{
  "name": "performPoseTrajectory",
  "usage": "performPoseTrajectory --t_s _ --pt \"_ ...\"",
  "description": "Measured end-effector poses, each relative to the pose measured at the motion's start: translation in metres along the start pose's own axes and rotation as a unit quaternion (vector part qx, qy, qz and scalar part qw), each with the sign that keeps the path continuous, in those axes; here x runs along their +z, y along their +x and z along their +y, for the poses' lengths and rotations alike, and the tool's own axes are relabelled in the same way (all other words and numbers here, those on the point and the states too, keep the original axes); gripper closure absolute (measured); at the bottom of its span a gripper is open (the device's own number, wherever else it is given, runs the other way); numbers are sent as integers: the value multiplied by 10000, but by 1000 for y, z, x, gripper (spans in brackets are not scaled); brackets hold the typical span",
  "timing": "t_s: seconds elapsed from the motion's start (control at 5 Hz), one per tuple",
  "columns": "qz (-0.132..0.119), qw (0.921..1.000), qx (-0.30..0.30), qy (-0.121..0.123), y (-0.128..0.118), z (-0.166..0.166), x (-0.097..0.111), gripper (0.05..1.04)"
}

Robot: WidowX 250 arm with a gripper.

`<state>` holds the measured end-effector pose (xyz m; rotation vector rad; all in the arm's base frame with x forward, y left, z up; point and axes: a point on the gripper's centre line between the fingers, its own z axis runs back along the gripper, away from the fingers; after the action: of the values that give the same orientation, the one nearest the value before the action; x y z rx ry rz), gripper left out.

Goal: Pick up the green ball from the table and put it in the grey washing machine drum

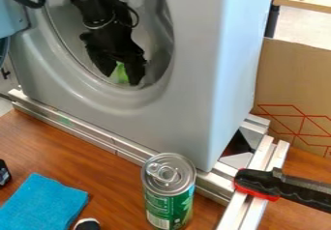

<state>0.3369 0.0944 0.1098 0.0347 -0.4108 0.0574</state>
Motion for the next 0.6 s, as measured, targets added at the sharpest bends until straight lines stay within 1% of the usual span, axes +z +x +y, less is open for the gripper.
performPoseTrajectory --t_s 0.2,0.4,0.6 --pt "74 9995 85 299 -42 3 31 86" --pt "427 9970 132 639 -89 3 46 86" --pt "1108 9909 390 653 -142 14 45 86"
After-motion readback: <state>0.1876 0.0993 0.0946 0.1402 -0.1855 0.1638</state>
